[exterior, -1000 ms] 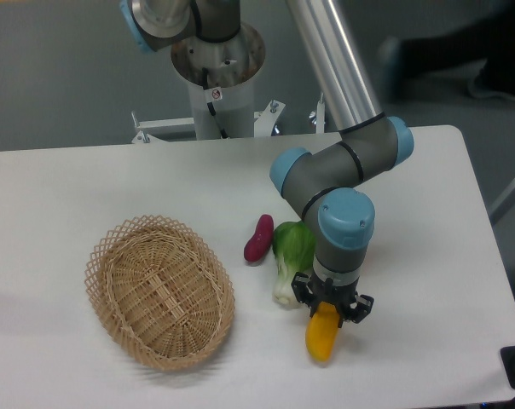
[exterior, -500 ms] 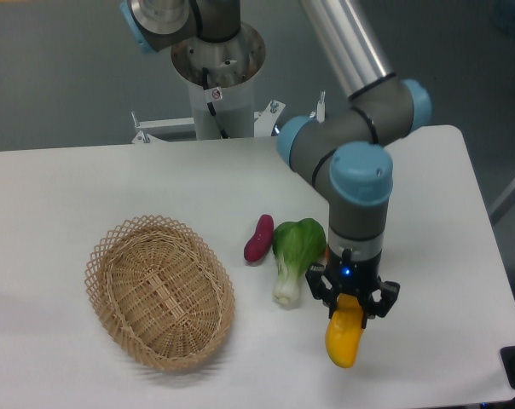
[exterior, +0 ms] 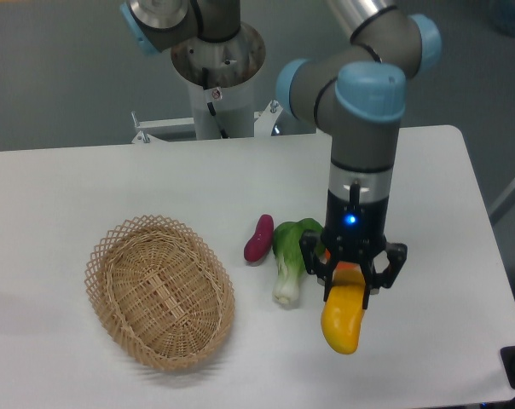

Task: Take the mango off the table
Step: 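Lift the grasped mango up off the table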

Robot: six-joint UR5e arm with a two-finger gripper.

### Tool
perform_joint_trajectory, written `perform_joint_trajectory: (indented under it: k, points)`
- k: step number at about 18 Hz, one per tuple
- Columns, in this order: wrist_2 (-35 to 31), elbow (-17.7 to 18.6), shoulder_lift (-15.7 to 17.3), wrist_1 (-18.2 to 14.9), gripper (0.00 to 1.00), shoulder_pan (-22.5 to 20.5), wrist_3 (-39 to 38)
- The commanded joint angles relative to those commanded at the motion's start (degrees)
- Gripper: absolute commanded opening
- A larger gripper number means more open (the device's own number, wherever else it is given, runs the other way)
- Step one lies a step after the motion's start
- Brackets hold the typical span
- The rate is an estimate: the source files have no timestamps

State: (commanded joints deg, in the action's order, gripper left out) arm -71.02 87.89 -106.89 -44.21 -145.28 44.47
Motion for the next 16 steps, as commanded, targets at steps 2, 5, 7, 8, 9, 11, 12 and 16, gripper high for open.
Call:
perform_joint_trajectory:
  k: [2, 5, 7, 8, 9, 11, 12, 16]
  points:
    - [0.00, 0.00, 0.54, 0.00, 0.44, 0.35, 0.00]
    - [0.09, 0.09, 0.54, 0.00, 0.44, 0.70, 0.09]
    - [0.44, 0.09, 0.71, 0.09, 0.44, 0.70, 0.26]
    - [0.79, 0.09, 0.71, 0.00, 0.44, 0.70, 0.26]
    - [0.79, 0.18, 0.80, 0.00, 0.44, 0.70, 0.26]
    - [0.79, 0.18, 0.80, 0.00, 0.44, 0.79, 0.26]
    - [0.79, 0.35, 0.80, 0.00, 0.44, 0.79, 0.26]
    - [0.79, 0.44, 0.80, 0.09, 0.44, 0.79, 0.26]
